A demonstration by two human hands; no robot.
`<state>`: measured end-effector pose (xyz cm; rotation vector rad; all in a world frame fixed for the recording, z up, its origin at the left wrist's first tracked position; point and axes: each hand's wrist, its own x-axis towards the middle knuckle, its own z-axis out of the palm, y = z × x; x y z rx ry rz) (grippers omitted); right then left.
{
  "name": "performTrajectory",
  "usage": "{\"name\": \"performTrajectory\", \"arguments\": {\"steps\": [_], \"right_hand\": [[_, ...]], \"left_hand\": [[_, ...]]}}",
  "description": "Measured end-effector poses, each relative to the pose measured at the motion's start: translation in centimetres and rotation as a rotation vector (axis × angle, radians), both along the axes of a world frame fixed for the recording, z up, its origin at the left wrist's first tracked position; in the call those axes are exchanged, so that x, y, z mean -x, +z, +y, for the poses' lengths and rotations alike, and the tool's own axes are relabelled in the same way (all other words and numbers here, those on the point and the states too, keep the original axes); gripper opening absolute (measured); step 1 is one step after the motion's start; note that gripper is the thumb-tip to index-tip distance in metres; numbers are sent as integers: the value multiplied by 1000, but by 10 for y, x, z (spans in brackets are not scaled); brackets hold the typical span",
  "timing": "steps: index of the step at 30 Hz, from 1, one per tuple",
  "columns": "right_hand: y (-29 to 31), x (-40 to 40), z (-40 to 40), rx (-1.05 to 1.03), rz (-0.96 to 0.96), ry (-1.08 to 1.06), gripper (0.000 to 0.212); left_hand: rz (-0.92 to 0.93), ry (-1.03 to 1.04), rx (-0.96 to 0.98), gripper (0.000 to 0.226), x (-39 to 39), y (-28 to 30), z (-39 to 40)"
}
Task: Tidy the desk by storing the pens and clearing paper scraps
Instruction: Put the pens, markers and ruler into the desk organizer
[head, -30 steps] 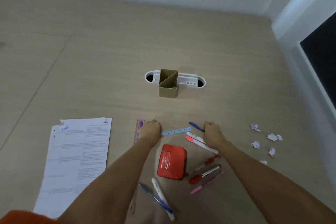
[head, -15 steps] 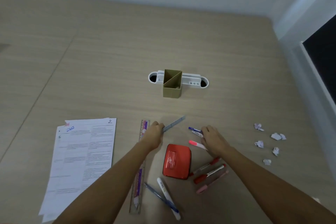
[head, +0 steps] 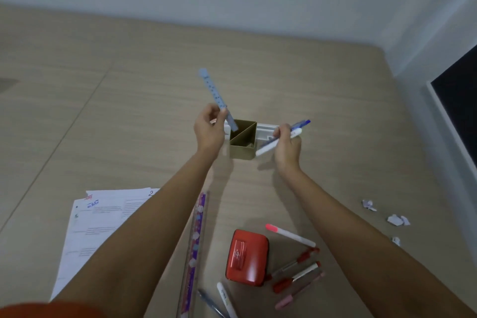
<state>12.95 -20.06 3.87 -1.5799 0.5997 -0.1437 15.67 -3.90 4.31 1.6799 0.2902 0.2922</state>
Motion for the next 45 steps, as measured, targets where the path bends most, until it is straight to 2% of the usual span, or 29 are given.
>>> {"name": "performTrajectory", "arguments": {"steps": [2,5,12,17,21,23,26,28,30,32,35,37,41,43,45], "right_hand": [[3,-18,10,36,7,20,42],[-10,-31,19,165,55,77,47],[-45,-30,26,319,124,205,24],[-43,-29,20,278,146,333,12],[-26,-12,4,169,124,420,32],[-19,8,-7,142,101,406,28],[-30,58,-33,370,104,494,12],[-48,96,-52,610,186,732,15],[-70,130,-66,794,317,950,28],[-89,156,-73,946,377,1012,34],[-100,167,-76,1105,338,988,25],[-97,168,-76,1088,280,975,21],[-77,171,-80,952,131,925,19],[-69,179,-85,954,125,1039,19],[-70,190,-91,999,177,1166,20]], "left_hand": [[16,50,-69,8,-18,-2,-4],[88,23,-251,14,-30,-17,-6],[193,-80,-523,17,-30,-54,-8],[237,-110,-572,17,-30,-57,-5],[223,-153,-508,24,-16,-49,4],[175,-143,-448,32,1,-42,13],[71,-147,-470,32,49,-34,29],[8,-260,-562,23,98,-33,35],[-56,-457,-646,9,155,-38,39],[-82,-680,-771,9,212,-47,41],[-124,-971,-991,18,271,-66,42],[-147,-1135,-1114,21,291,-78,36],[-54,-1273,-1124,48,300,-95,24],[-43,-1345,-1209,59,302,-103,24],[-80,-1345,-1290,49,307,-111,25]]}}
